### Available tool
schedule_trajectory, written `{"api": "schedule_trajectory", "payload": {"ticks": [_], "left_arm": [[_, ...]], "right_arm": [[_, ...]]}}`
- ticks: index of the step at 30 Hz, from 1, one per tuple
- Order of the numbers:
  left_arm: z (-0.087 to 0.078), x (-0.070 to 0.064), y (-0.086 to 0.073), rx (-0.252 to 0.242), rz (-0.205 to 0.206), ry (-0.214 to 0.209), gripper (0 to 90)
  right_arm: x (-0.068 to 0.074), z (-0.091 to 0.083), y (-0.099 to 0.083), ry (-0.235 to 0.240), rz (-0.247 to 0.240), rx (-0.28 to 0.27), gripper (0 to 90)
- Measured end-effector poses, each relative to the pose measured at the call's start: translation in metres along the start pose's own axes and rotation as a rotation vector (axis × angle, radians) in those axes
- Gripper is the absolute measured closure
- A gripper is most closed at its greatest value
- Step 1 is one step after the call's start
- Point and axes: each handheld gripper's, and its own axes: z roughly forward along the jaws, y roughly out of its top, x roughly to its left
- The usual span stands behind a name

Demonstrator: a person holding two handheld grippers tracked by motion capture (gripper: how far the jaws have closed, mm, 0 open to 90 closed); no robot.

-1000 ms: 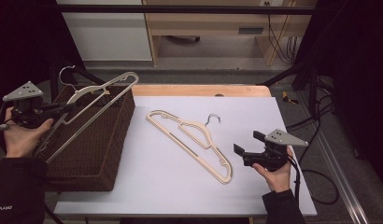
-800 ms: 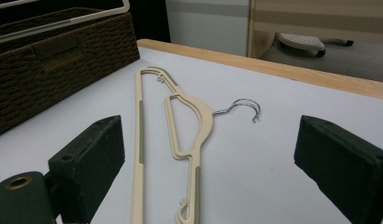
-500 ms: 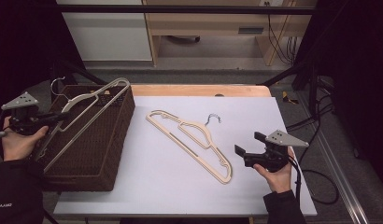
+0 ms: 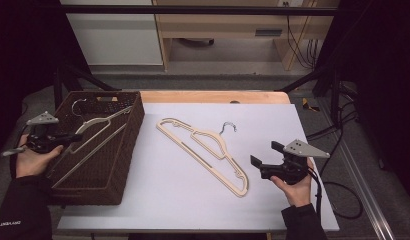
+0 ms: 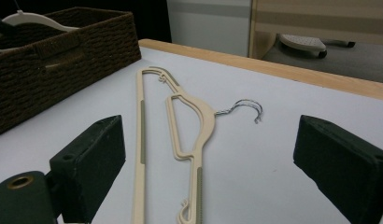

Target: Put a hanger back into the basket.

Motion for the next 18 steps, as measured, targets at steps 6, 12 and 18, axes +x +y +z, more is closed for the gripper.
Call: {"api": "schedule_trajectory", "payload": {"ticks": [6,12,18], "left_arm": [[0.005,0.003,-0.008,0.049,-0.070,0.030,83.7],[-0.004,0.004,-0.014,0.024,-0.113,0.081,78.1],[-0.031,-0.001,-0.012,-0.044,-0.117,0.129,73.3]], "right_arm": [[0.002,0.001,0.000,0.006,-0.005,0.001,9.5],[0.004,0.003,0.000,0.008,-0.003,0.008,9.6],[0.004,0.005,0.000,0.010,-0.007,0.012,9.7]]}}
